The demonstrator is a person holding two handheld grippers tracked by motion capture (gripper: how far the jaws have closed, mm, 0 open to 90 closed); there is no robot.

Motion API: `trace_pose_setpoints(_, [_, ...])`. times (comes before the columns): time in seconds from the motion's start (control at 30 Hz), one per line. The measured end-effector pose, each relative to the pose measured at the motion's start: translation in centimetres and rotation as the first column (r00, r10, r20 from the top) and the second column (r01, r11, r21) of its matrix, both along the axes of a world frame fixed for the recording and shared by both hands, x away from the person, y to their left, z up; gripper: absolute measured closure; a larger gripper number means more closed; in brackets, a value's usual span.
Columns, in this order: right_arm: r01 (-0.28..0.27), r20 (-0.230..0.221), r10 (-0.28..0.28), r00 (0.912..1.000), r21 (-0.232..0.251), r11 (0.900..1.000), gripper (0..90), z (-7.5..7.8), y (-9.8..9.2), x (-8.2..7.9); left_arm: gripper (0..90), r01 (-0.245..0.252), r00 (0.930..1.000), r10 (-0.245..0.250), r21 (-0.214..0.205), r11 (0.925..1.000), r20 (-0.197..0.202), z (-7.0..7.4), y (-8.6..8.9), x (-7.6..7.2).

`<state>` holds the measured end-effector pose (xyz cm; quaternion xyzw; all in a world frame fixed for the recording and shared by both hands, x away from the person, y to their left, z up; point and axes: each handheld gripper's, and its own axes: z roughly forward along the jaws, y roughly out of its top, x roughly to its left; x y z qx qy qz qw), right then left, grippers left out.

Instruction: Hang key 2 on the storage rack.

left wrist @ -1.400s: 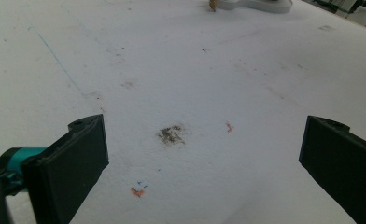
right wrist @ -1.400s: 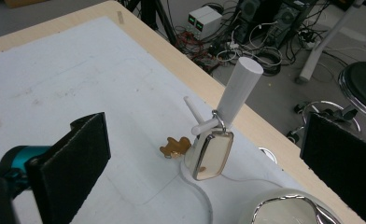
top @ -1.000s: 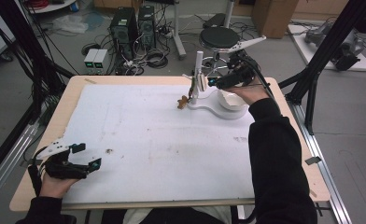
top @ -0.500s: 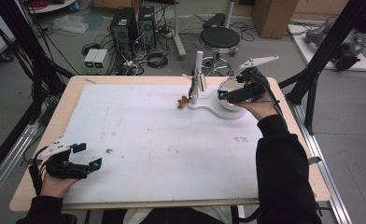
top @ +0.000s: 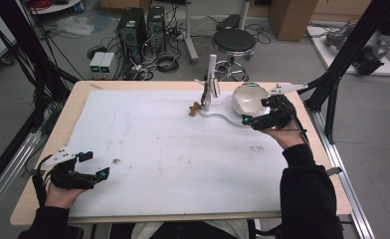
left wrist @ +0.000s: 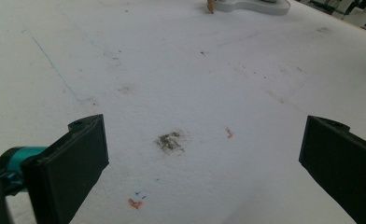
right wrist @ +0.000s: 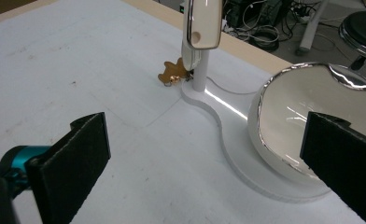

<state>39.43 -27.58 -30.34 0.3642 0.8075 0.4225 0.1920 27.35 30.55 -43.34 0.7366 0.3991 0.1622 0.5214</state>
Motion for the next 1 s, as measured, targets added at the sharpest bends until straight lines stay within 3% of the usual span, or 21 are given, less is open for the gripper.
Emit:
trace_pose_setpoints(0.63, [0.05,0.008,-0.05,0.9987,0.047,0.9977,0.6,-3.6,-3.5,-3.1,1.7,0.008,0.9999,-0.008,0.017,0.9998,-0.01,0.0,-0.1,-0.3])
trace_pose_setpoints(0.83, [0.063,0.016,-0.064,0.9978,0.046,0.997,0.6,-5.3,-4.1,-4.1,1.7,0.007,0.9998,-0.007,0.017,0.9998,-0.017,-0.1,-0.1,-0.3])
trace_pose_setpoints(1.0, [0.074,0.017,-0.076,0.997,0.073,0.9946,0.6,-7.0,-4.7,-4.9,1.7,0.007,0.9998,-0.007,0.022,0.9997,-0.017,-0.1,-0.1,-0.2])
